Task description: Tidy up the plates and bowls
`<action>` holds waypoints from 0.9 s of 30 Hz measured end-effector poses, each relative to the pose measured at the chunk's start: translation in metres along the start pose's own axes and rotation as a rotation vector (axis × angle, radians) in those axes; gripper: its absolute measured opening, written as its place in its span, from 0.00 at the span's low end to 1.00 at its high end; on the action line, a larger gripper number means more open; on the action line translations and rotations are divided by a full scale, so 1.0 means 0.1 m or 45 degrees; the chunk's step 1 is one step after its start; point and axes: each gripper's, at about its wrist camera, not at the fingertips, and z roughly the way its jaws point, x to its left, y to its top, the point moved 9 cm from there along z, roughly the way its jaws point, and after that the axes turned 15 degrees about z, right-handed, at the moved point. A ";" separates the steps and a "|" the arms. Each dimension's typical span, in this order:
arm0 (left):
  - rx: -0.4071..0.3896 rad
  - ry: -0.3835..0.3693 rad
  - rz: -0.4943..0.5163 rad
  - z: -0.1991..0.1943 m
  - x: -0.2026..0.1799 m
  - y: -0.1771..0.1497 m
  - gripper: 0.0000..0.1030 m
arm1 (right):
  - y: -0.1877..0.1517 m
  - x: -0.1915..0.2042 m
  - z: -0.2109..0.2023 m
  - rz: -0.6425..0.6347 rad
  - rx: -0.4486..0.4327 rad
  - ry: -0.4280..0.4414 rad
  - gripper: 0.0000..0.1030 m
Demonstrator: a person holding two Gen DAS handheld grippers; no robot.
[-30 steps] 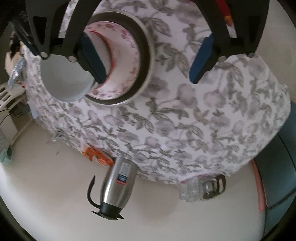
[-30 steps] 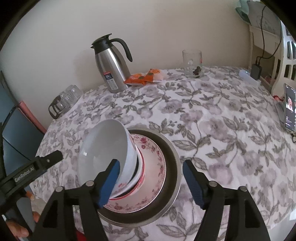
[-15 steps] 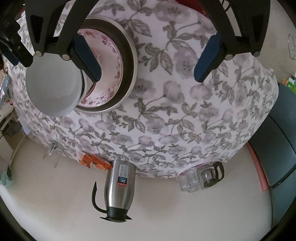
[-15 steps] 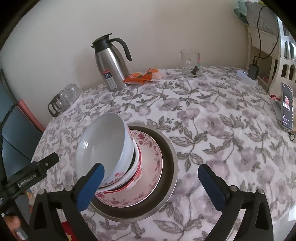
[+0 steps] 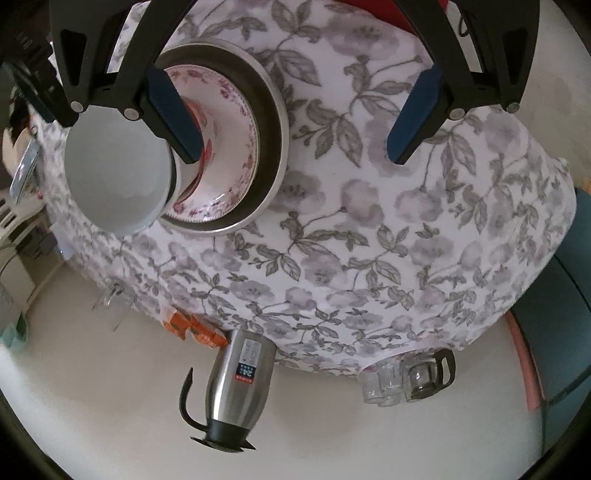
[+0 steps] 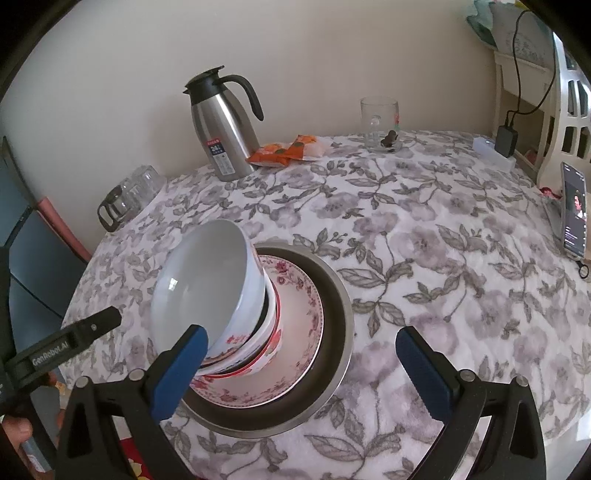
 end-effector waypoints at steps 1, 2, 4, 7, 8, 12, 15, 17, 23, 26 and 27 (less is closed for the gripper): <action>0.001 -0.017 -0.025 0.03 0.01 0.00 0.97 | 0.01 -0.01 0.00 0.008 0.001 0.006 1.00; 0.007 -0.027 -0.046 0.06 0.03 -0.01 0.97 | 0.03 -0.04 0.00 0.027 -0.002 0.009 1.00; 0.027 -0.045 -0.092 0.13 0.07 -0.03 0.97 | 0.06 -0.08 0.01 0.060 -0.004 0.009 1.00; 0.046 -0.094 -0.150 0.23 0.12 -0.04 0.97 | 0.12 -0.16 -0.02 0.122 -0.020 0.033 1.00; 0.049 -0.115 -0.169 0.25 0.13 -0.04 0.97 | 0.15 -0.19 -0.03 0.141 -0.029 0.040 1.00; 0.064 -0.200 -0.255 0.33 0.15 -0.03 0.97 | 0.27 -0.36 -0.04 0.227 -0.070 0.043 1.00; 0.085 -0.193 -0.268 0.41 0.16 -0.03 0.97 | 0.29 -0.53 0.05 0.299 -0.048 0.036 0.99; 0.131 -0.221 -0.286 0.52 0.14 -0.05 0.97 | 0.28 -0.61 0.14 0.345 -0.015 0.055 0.91; 0.216 -0.330 -0.411 0.80 0.11 -0.15 0.75 | 0.09 -0.74 0.51 0.442 0.155 0.072 0.51; 0.239 -0.347 -0.441 0.92 0.09 -0.17 0.69 | 0.02 -0.72 0.65 0.439 0.205 0.076 0.40; 0.245 -0.356 -0.449 0.95 0.08 -0.17 0.62 | 0.00 -0.71 0.69 0.440 0.222 0.090 0.33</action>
